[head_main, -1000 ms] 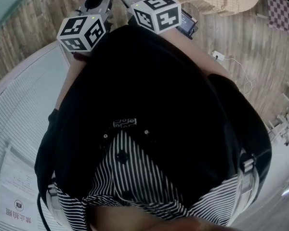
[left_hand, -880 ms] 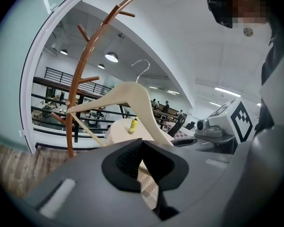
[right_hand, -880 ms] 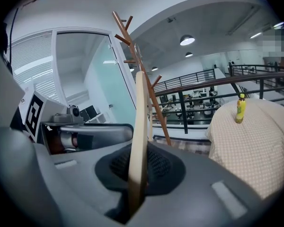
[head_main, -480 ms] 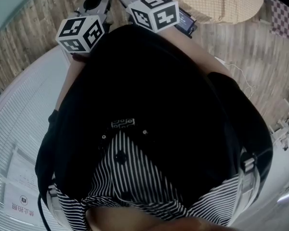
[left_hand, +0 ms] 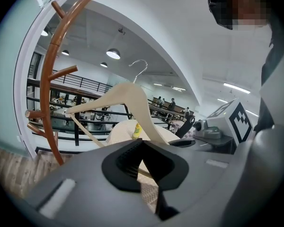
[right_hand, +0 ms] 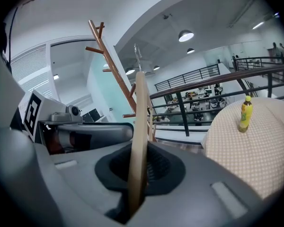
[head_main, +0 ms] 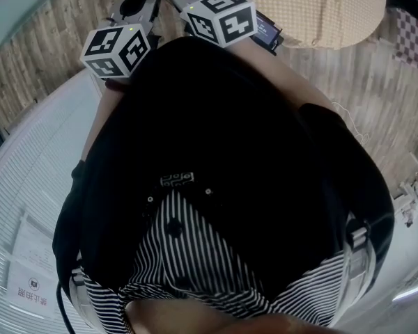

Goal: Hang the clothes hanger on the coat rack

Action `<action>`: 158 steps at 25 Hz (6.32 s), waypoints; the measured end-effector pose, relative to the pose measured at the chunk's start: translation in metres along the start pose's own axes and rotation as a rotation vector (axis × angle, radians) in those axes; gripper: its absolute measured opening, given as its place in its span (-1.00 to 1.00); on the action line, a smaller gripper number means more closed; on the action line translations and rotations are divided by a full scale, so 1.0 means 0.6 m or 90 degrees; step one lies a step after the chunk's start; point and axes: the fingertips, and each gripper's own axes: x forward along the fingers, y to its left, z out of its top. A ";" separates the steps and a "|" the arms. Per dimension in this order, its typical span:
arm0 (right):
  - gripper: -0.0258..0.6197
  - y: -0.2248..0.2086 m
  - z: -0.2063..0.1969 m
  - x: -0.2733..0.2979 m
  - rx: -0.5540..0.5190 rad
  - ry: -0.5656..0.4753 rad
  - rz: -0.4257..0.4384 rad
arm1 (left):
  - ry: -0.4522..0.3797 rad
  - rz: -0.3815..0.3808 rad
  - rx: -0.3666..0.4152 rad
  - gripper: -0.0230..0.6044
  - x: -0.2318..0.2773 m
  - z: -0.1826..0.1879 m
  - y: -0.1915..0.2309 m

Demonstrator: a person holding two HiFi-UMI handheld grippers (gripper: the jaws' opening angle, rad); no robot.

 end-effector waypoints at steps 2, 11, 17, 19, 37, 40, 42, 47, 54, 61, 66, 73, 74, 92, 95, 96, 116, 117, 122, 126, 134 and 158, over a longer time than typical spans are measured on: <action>-0.84 -0.016 0.002 0.001 0.005 0.002 0.003 | 0.004 0.002 -0.001 -0.91 0.017 0.002 -0.002; -0.84 -0.048 0.012 0.006 0.022 -0.008 0.003 | 0.017 0.000 0.006 -0.91 0.047 0.008 0.001; -0.84 -0.041 0.013 0.017 0.017 0.001 0.008 | 0.011 0.005 -0.005 -0.91 0.044 0.013 0.017; -0.84 -0.041 0.014 0.024 0.013 0.006 0.006 | 0.009 0.002 -0.007 -0.92 0.045 0.016 0.024; -0.84 -0.075 0.112 0.116 0.004 -0.011 -0.065 | -0.011 -0.068 0.022 -0.91 0.088 0.112 0.128; -0.84 -0.083 0.124 0.125 0.004 -0.010 -0.073 | -0.009 -0.079 0.024 -0.91 0.100 0.123 0.137; -0.84 -0.092 0.129 0.139 0.002 -0.007 -0.079 | -0.007 -0.084 0.024 -0.91 0.110 0.125 0.148; -0.84 -0.099 0.125 0.183 0.012 -0.001 -0.106 | -0.047 -0.092 0.012 -0.91 0.096 0.141 0.204; -0.84 -0.090 0.146 0.241 -0.010 -0.002 -0.145 | -0.018 -0.135 0.028 -0.91 0.096 0.138 0.258; -0.84 -0.073 0.147 0.289 0.004 -0.012 -0.163 | -0.010 -0.158 0.049 -0.91 0.081 0.137 0.308; -0.84 -0.055 0.149 0.291 -0.011 -0.006 -0.191 | -0.007 -0.160 0.041 -0.91 0.058 0.134 0.334; -0.84 -0.033 0.159 0.250 -0.054 0.024 -0.209 | -0.022 -0.126 -0.013 -0.91 0.034 0.153 0.347; -0.84 -0.029 0.154 0.250 -0.058 0.031 -0.205 | -0.029 -0.114 -0.025 -0.91 0.034 0.152 0.350; -0.84 -0.002 0.119 0.208 -0.144 0.044 -0.155 | -0.052 -0.015 -0.055 -0.91 0.022 0.132 0.335; -0.84 -0.007 0.116 0.203 -0.152 0.052 -0.155 | -0.047 -0.011 -0.055 -0.91 0.025 0.129 0.330; -0.84 -0.008 0.112 0.202 -0.152 0.057 -0.155 | -0.047 -0.010 -0.056 -0.91 0.024 0.129 0.329; -0.84 0.009 0.086 0.239 -0.173 0.106 -0.117 | -0.050 -0.008 -0.061 -0.91 0.011 0.121 0.324; -0.84 0.013 0.086 0.248 -0.175 0.106 -0.113 | -0.051 -0.005 -0.060 -0.91 0.007 0.121 0.330; -0.84 0.018 0.091 0.269 -0.176 0.110 -0.102 | -0.053 0.012 -0.063 -0.91 -0.007 0.123 0.347; -0.84 0.014 0.089 0.285 -0.170 0.115 -0.096 | -0.053 0.015 -0.060 -0.91 -0.008 0.122 0.355; -0.84 0.019 0.082 0.312 -0.156 0.143 -0.082 | -0.033 0.011 -0.065 -0.91 -0.011 0.108 0.366; -0.51 0.007 0.044 0.361 -0.149 0.210 -0.054 | -0.039 0.019 -0.080 -0.91 -0.023 0.116 0.392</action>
